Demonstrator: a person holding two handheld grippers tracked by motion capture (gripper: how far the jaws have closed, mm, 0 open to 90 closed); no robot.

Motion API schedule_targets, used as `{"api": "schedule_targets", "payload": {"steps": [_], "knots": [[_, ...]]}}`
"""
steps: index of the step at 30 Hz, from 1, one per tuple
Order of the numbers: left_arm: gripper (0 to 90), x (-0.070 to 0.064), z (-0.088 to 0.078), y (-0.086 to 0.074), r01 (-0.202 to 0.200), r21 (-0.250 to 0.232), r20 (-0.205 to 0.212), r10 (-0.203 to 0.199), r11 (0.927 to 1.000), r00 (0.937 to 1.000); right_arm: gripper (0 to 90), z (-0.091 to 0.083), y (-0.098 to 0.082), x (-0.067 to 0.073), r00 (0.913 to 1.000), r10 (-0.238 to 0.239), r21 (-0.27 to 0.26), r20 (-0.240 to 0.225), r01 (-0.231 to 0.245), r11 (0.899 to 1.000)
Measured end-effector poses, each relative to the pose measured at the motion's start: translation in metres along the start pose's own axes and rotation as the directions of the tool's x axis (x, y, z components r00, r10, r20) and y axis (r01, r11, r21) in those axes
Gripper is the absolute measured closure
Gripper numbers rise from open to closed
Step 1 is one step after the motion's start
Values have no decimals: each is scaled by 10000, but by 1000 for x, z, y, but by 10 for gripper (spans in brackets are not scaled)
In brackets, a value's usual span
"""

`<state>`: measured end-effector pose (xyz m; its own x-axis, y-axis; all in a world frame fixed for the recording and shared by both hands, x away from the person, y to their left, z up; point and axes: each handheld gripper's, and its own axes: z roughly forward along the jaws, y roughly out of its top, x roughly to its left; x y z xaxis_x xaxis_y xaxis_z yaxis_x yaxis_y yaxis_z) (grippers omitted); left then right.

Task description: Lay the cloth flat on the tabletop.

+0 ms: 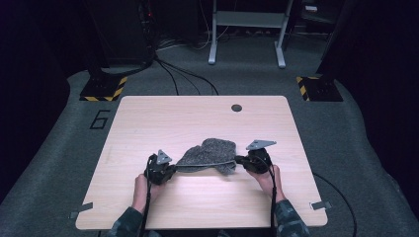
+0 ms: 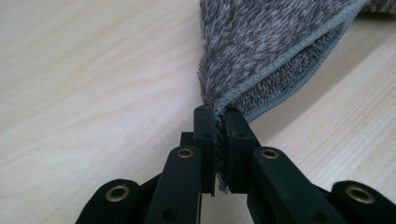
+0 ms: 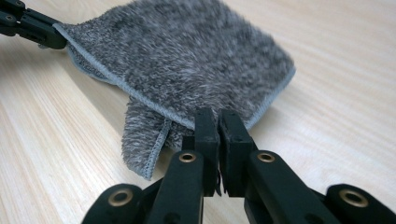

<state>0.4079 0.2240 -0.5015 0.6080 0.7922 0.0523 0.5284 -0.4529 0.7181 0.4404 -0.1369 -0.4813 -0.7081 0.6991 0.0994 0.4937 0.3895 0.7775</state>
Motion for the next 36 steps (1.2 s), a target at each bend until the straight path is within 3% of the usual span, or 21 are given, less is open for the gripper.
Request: {"api": "schedule_targets", "payload": {"steps": [2,4,8,12,14,19,20,21,23,29,30,31,32,33,35,36], "knots": [[853,1,-11,9,-176,-432,-387,160,9989,9991,880,-6,6,2,9996,-136,-332,245,144,9993],[854,2,-14,13,-215,-559,-446,190,9982,9988,881,-9,8,3,9995,-91,-461,317,105,9989],[855,2,-25,27,-651,-938,-953,561,9935,9939,884,-20,19,7,9970,-328,-905,697,390,9951],[856,5,-37,45,-859,-1236,-1100,723,9886,9913,885,-36,37,11,9918,-627,-1418,1114,783,9868],[856,7,-47,59,-1149,-1426,-1198,981,9831,9879,886,-49,48,13,9884,-712,-1726,1345,941,9805],[856,4,-62,73,-1462,-1746,-1207,1262,9737,9846,887,-67,57,18,9833,-846,-2101,1609,1179,9705],[856,1,-70,77,-1602,-1869,-1158,1402,9692,9833,887,-77,60,21,9808,-873,-2299,1746,1268,9649],[856,1,-70,77,-1602,-1869,-1158,1402,9692,9833,887,-83,60,23,9797,-888,-2399,1797,1312,9619],[856,-8,-87,83,-1963,-2057,-1137,1758,9587,9778,887,-97,62,31,9766,-847,-2716,1976,1376,9525],[855,-15,-114,92,-2361,-2294,-904,2208,9443,9711,887,-129,72,46,9699,-839,-3228,2285,1568,9334],[855,-13,-115,101,-2613,-2080,-985,2456,9426,9644,887,-131,75,45,9694,-845,-3206,2305,1576,9340],[854,-13,-115,101,-2613,-2080,-985,2456,9426,9644,887,-131,75,45,9694,-845,-3206,2305,1576,9340],[854,-8,-111,107,-2724,-1848,-1043,2568,9443,9608,887,-125,87,39,9666,-852,-3010,2416,1582,9404],[854,1,-98,114,-2664,-1556,-952,2540,9512,9625,887,-125,87,39,9666,-852,-3010,2416,1582,9404],[850,17,-73,124,-2648,-922,-1139,2540,9599,9605,886,-103,105,23,9584,-952,-2393,2690,1623,9573],[815,29,-52,130,-2481,-405,-1186,2419,9679,9630,879,-69,121,-1,9605,-725,-1757,2688,1229,9767]]}}
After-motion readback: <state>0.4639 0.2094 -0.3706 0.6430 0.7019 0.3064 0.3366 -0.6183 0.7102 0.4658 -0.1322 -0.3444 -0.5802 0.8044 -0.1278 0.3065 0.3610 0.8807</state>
